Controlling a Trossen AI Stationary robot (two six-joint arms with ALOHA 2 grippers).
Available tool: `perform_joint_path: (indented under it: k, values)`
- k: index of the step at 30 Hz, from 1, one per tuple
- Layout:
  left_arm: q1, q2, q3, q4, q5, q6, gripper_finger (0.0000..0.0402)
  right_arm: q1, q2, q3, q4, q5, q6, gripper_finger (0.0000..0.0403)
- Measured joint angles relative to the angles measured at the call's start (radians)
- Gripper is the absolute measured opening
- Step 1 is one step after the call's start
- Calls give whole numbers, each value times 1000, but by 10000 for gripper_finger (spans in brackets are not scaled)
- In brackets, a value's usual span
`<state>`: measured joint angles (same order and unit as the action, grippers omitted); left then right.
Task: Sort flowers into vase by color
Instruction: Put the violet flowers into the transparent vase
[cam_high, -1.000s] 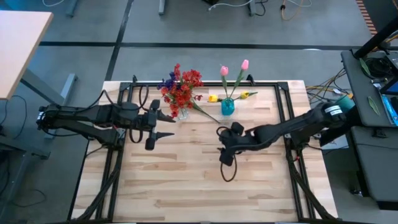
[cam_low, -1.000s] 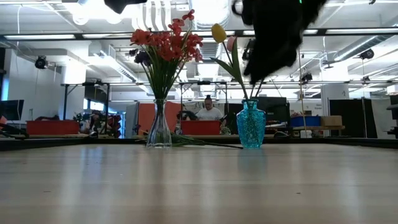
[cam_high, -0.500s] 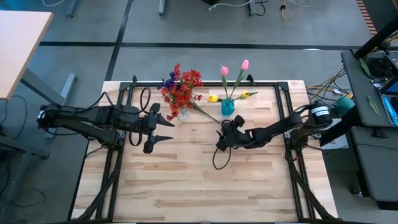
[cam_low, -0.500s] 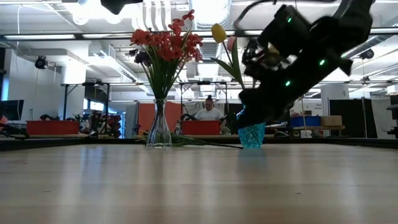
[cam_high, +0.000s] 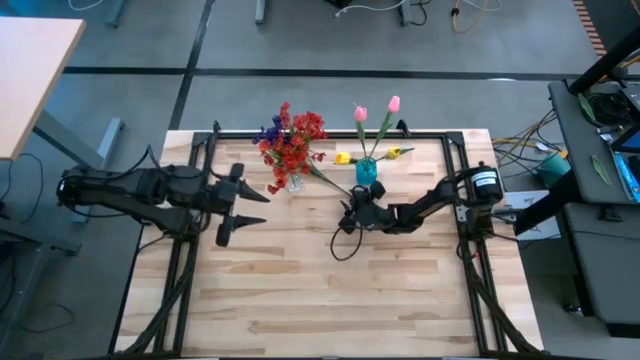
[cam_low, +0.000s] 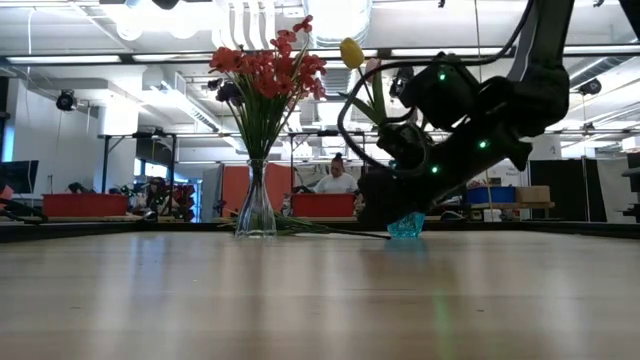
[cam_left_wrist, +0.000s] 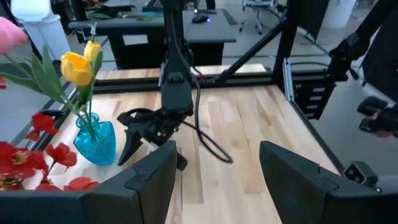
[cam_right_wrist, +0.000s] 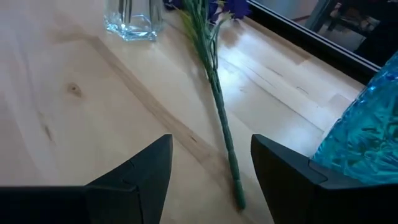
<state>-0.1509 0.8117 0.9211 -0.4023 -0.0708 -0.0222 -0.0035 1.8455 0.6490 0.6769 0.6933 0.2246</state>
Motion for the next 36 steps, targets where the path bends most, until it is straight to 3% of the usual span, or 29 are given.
perform_joint_path:
  k: [13,21,36]
  values:
    - [0,-51,0,-1,-1,-13,214,-106,31,0,11,-157,33,210]
    - [0,-45,0,-6,-15,3,214,-115,40,0,10,-177,37,199]
    - [0,-46,0,-7,-53,13,214,-104,39,3,-30,-225,61,17]
